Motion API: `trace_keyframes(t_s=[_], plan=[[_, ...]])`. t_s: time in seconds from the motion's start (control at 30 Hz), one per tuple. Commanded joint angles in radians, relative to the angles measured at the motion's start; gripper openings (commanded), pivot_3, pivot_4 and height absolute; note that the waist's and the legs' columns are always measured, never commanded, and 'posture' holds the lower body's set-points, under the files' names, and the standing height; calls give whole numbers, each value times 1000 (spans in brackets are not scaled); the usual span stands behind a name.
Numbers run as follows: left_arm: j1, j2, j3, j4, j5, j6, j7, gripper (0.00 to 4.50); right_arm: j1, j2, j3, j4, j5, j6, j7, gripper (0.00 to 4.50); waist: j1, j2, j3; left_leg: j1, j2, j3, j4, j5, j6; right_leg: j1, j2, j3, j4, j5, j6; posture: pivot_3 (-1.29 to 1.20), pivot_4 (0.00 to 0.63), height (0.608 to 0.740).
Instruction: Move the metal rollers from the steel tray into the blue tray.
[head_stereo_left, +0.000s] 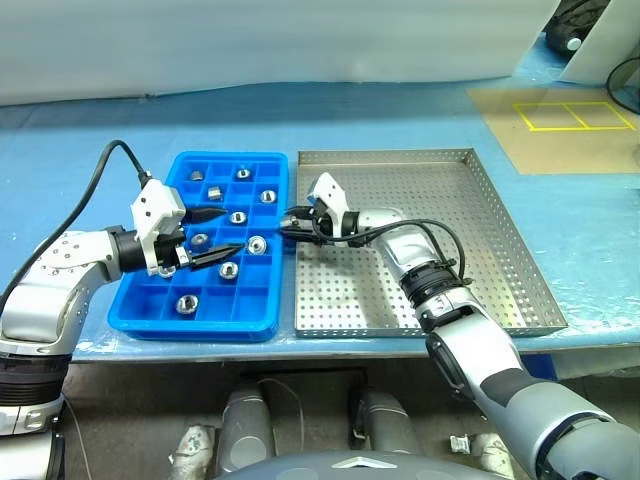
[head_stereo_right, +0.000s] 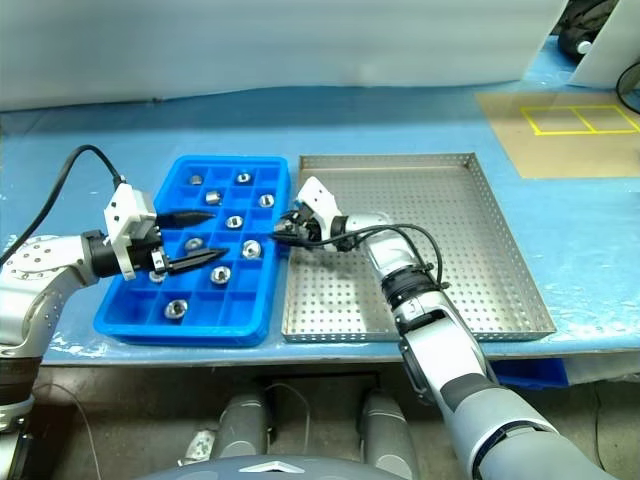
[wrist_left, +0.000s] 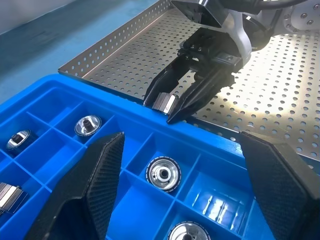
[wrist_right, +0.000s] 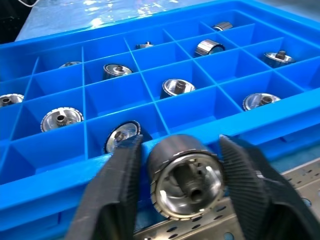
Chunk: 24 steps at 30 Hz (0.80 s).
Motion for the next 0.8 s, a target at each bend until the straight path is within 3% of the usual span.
trace_keyframes(t_s=[0.03, 0.37, 0.63, 0.8], plan=[[-29, 12, 5, -14, -2, -4, 1, 3842, -7, 2, -11, -5, -10, -7, -21, 1651, 0, 0, 0, 0, 0, 0, 0, 0, 0, 0, 0, 0, 0, 0, 0, 14, 150, 740], [-59, 6, -8, 5, 0, -7, -6, 3842, -5, -5, -25, -58, 13, 27, -7, 1651, 0, 0, 0, -1, 0, 0, 0, 0, 0, 0, 0, 0, 0, 0, 0, -4, 150, 740], [-76, 8, -8, 26, -4, -6, -17, 3842, 59, -59, 7, -329, 48, 131, 92, 1651, 0, 0, 0, -2, 0, 0, 0, 0, 0, -1, 0, 0, -1, 0, 0, -19, 150, 740], [-78, 9, -7, 33, -5, -9, -19, 3842, 74, -58, 19, -400, 55, 177, 102, 1651, -1, 0, 0, -1, 0, 0, 0, 0, 0, -1, 0, 0, 0, 0, 0, -12, 150, 740]])
